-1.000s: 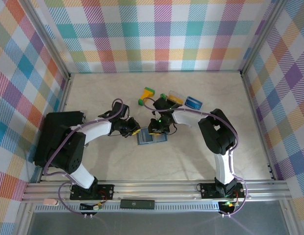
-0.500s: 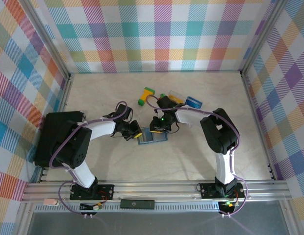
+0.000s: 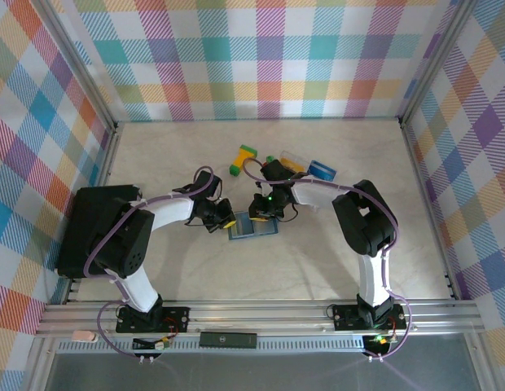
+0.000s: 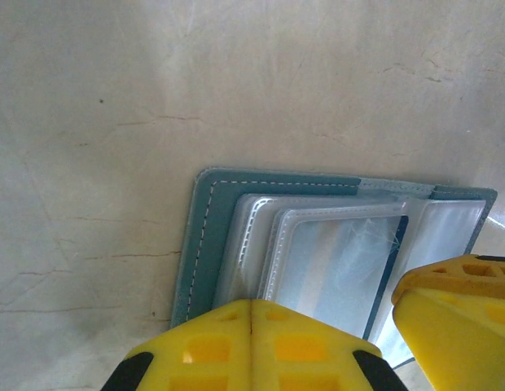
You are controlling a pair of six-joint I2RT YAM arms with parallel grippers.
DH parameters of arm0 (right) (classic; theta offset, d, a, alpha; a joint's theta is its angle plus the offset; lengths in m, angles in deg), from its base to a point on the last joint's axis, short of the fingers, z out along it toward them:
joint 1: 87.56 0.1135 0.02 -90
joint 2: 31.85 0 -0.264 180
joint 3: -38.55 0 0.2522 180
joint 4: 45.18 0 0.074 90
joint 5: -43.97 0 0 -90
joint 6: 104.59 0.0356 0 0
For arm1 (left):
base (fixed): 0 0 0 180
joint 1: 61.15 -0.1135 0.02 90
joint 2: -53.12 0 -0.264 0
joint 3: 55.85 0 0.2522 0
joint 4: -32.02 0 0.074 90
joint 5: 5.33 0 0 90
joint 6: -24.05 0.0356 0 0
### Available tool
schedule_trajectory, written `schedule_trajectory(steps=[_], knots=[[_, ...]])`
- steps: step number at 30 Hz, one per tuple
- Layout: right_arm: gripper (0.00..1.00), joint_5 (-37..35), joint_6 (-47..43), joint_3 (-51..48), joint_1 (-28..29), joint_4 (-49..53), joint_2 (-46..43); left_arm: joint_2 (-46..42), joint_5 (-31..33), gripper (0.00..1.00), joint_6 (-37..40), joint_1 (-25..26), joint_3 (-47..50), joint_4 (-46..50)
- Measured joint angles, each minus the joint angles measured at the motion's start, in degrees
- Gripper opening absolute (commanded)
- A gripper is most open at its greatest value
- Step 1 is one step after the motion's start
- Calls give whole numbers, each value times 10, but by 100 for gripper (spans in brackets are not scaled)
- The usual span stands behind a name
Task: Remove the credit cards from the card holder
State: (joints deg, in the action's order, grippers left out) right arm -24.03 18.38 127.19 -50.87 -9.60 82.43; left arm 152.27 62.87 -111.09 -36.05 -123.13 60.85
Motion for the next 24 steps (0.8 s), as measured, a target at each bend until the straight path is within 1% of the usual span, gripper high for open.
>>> schedule_trajectory(steps=[10,24], knots=[[13,13,-5,0,0,-3,12,1,-1,2,4,0,-1,0],[2,28,-7,-10,-4,-21,14,2,-1,3,11,0,-6,6]])
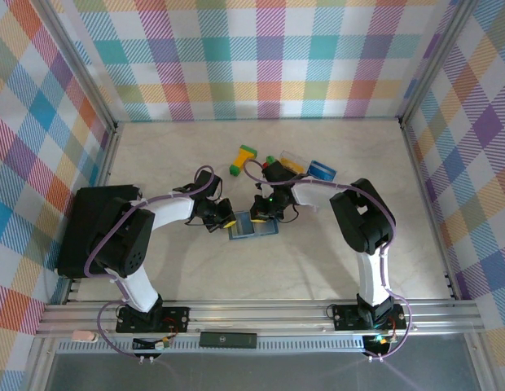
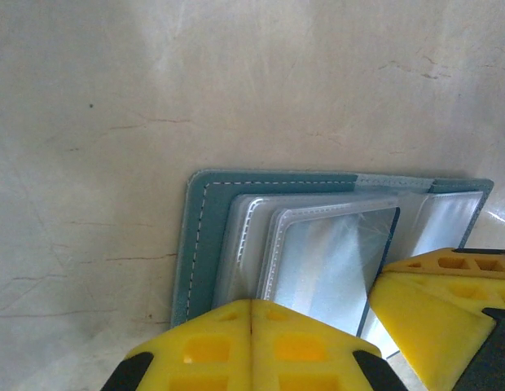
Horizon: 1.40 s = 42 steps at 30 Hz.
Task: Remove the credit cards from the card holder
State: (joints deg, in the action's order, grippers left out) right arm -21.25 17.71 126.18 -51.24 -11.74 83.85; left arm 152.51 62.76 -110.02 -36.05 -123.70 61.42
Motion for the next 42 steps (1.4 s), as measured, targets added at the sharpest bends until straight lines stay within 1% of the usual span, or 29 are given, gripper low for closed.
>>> schedule_trajectory(steps=[6,21,23,27,30,33,42], knots=[[0,-3,0,-12,-2,-13,-6,0,1,3,0,0,-2,4],[0,-20,0,-36,-11,-31,-22,4,2,3,7,0,-11,16],[2,-26,0,-38,-11,-30,-26,4,4,4,9,0,-14,21],[13,-26,0,-38,-11,-30,-27,4,6,8,17,0,-18,25],[19,-19,-2,-38,-11,-29,-27,1,3,11,19,1,-20,29],[22,-14,-2,-38,-11,-29,-27,-10,-3,12,19,3,-21,25],[23,-2,-2,-38,-11,-25,-23,-16,-32,11,10,12,-21,-9]])
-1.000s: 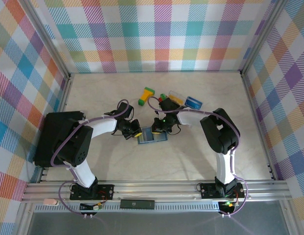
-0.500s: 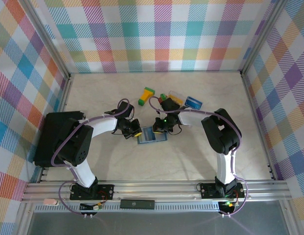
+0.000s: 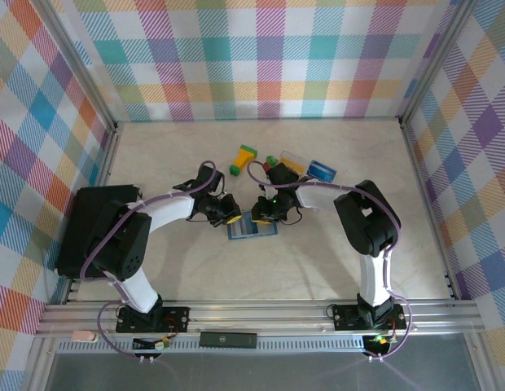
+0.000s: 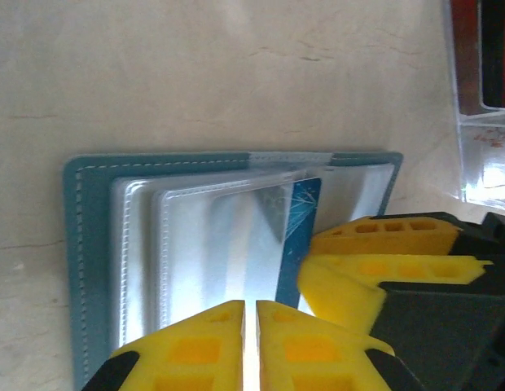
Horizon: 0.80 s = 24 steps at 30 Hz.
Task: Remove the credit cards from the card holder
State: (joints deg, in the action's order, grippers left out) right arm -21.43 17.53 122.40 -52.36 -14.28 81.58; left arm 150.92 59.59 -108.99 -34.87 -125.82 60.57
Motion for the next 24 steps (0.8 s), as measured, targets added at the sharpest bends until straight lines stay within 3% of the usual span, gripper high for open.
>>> schedule_trajectory(steps=[24], knots=[[20,17,0,0,0,-7,3,38,16,9,-2,2,1,0]])
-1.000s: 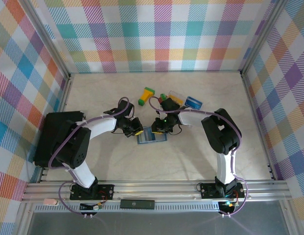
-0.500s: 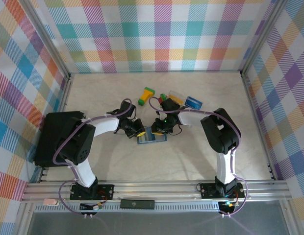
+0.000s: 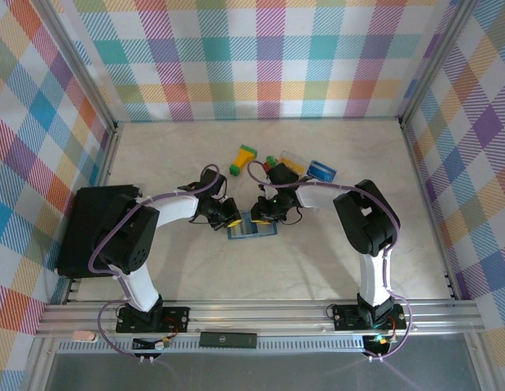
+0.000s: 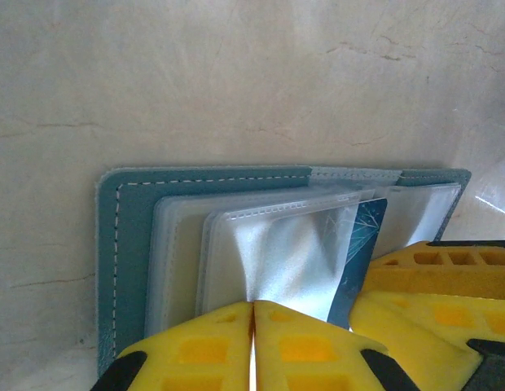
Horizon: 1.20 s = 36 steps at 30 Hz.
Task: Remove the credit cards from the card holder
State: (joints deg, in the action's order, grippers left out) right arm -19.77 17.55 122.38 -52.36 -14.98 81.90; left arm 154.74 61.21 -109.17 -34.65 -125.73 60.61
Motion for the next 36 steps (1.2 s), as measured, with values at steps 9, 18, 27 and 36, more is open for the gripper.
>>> schedule_trajectory(steps=[9,18,27,36], knots=[[8,-2,4,-6,0,-11,3,0,1,16,0,0,0,-2],[0,-63,9,-51,0,-33,-50,-3,0,29,-7,0,0,-14],[0,-93,-5,-102,0,-64,-127,-17,-8,36,-57,0,27,-78],[0,-52,-14,-129,-13,-119,-192,-101,8,51,-103,0,74,-151]])
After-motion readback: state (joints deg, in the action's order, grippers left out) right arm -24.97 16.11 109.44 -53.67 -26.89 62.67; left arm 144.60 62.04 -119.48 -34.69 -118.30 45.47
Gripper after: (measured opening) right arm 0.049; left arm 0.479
